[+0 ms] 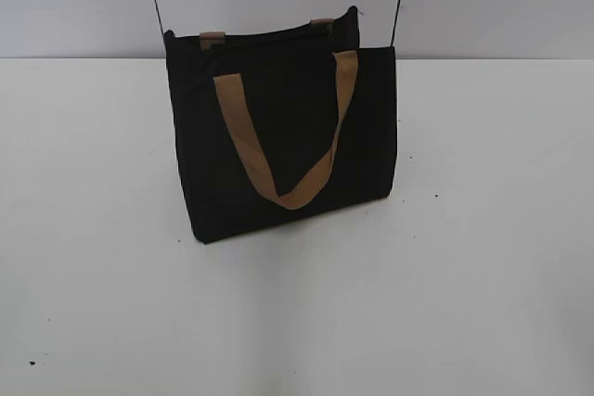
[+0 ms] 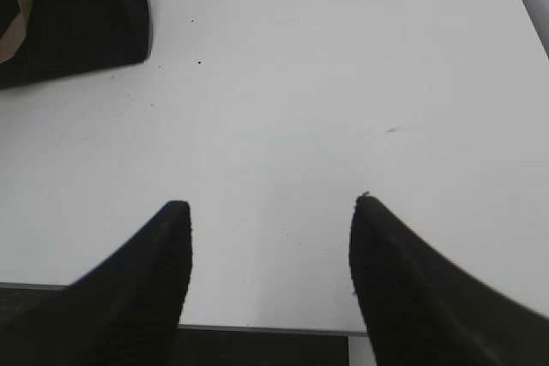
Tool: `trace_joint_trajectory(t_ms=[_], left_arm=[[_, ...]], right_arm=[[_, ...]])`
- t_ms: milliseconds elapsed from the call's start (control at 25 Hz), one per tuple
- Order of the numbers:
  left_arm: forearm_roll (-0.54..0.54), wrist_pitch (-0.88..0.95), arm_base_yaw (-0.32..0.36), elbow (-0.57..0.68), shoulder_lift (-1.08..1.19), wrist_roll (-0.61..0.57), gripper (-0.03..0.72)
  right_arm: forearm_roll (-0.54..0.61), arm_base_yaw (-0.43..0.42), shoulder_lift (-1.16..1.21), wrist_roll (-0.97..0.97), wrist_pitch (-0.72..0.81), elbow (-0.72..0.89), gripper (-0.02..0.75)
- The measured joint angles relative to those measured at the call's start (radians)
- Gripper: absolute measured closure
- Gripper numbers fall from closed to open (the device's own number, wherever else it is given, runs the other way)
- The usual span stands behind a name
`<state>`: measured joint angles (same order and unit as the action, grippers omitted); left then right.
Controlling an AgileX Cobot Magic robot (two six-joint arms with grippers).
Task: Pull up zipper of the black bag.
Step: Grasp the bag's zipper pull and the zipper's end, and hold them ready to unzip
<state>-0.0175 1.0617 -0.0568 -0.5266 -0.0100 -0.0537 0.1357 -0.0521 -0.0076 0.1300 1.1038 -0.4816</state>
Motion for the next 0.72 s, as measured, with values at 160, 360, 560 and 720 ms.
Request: trace_joint_trajectory(t_ms=[160,360,560,720], left_arm=[[0.000,0.000,0.000,0.000,0.000,0.000,0.447],[0.000,0.000,0.000,0.000,0.000,0.000,0.447],[0.000,0.000,0.000,0.000,0.000,0.000,0.447],[0.000,0.000,0.000,0.000,0.000,0.000,0.447]], right_arm=[[0.000,0.000,0.000,0.000,0.000,0.000,0.288],[0.000,0.000,0.000,0.000,0.000,0.000,0.288],[0.000,0.000,0.000,0.000,0.000,0.000,0.288],[0.000,0.000,0.000,0.000,0.000,0.000,0.288]])
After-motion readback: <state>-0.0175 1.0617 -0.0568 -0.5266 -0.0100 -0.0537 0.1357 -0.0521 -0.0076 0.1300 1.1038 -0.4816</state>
